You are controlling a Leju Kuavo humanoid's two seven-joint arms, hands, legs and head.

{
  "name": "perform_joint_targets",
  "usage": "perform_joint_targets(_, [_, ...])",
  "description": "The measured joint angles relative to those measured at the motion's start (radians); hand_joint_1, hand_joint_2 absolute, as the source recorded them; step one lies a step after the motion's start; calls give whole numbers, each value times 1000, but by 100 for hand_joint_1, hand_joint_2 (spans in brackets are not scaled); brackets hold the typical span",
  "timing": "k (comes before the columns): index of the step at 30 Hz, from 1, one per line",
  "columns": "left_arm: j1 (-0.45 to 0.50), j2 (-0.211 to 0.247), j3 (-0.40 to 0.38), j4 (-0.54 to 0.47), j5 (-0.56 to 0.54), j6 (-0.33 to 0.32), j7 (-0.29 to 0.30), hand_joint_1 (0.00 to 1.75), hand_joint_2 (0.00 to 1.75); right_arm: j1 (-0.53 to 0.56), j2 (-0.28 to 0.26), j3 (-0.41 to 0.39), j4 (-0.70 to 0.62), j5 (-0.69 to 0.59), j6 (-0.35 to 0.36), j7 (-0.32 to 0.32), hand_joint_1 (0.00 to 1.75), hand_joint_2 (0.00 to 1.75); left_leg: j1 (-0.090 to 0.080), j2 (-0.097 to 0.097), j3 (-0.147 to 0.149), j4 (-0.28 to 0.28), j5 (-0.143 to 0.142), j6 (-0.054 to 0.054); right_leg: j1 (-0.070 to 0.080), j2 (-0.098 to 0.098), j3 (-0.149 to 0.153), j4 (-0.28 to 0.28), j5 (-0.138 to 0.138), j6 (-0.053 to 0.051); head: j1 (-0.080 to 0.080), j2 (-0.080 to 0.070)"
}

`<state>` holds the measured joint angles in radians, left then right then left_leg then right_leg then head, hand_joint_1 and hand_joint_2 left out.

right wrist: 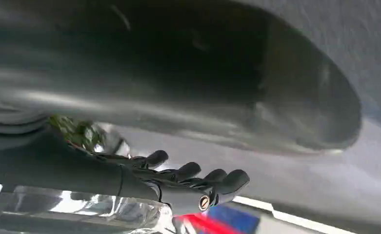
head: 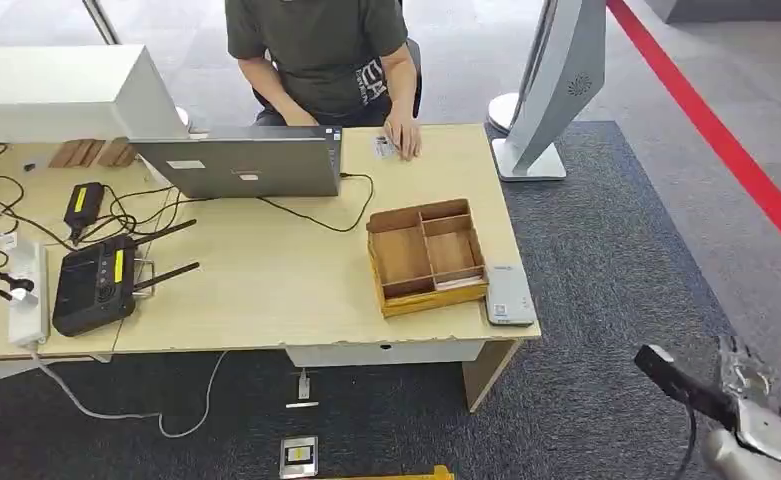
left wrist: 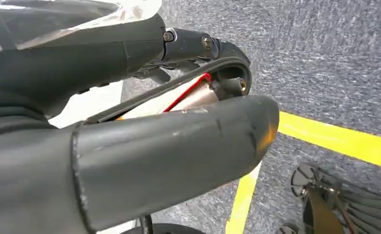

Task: Pass the card to the sensor for recognition and then transmit it.

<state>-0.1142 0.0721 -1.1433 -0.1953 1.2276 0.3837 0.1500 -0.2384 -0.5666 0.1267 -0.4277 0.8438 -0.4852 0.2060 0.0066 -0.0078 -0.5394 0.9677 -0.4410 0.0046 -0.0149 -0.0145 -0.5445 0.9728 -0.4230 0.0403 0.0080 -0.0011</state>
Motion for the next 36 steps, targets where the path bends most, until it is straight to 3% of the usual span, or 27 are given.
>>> perform_joint_targets(5, [-2,1,11,0,-1,-3,-41,0,0,92,82,-66,74,-45,-37,-23,0,0,0,4,2,-1,-1,-1,-1,3,-1,1,-1,-2,-1,0])
perform_joint_targets(6, [-3,1,12,0,-2,-3,-51,0,175,103,94,-81,88,-62,-38,-31,0,0,0,4,3,-1,-1,-1,0,3,-1,1,-1,-2,-2,0])
perform_joint_targets(9, [-2,1,19,0,11,0,-84,0,175,134,146,-133,121,-175,-34,-71,0,0,0,3,3,-1,-1,-1,0,3,0,1,-1,-2,2,0])
perform_joint_targets(13, [-3,2,34,0,38,17,-129,0,175,146,240,-250,157,-433,-2,-200,0,0,0,6,4,-1,-1,-2,0,5,0,1,-1,-2,1,0])
perform_joint_targets(15, [-3,2,43,0,53,21,-155,0,175,146,296,-313,171,-518,22,-225,0,0,1,6,4,-1,-1,-2,1,5,0,1,-1,-2,1,0])
perform_joint_targets(22, [-2,10,77,0,82,7,-248,0,175,145,435,-500,210,-683,34,-306,0,0,2,5,4,-1,-1,-3,1,5,1,2,-1,-2,0,0])
perform_joint_targets(26, [-2,14,96,0,87,-27,-249,0,175,141,469,-593,223,-745,58,-365,0,0,2,5,4,-1,-1,-3,1,5,1,2,-1,-2,1,0])
perform_joint_targets(29, [-2,18,97,0,67,-15,-243,0,175,138,476,-653,228,-760,75,-404,0,0,1,5,4,-1,-1,-3,0,5,1,2,-1,-2,0,0])
perform_joint_targets(36, [-2,25,110,0,71,-3,-309,0,175,132,476,-742,235,-786,104,-467,0,0,0,5,4,-1,-1,-3,0,5,1,1,-1,-2,0,0])
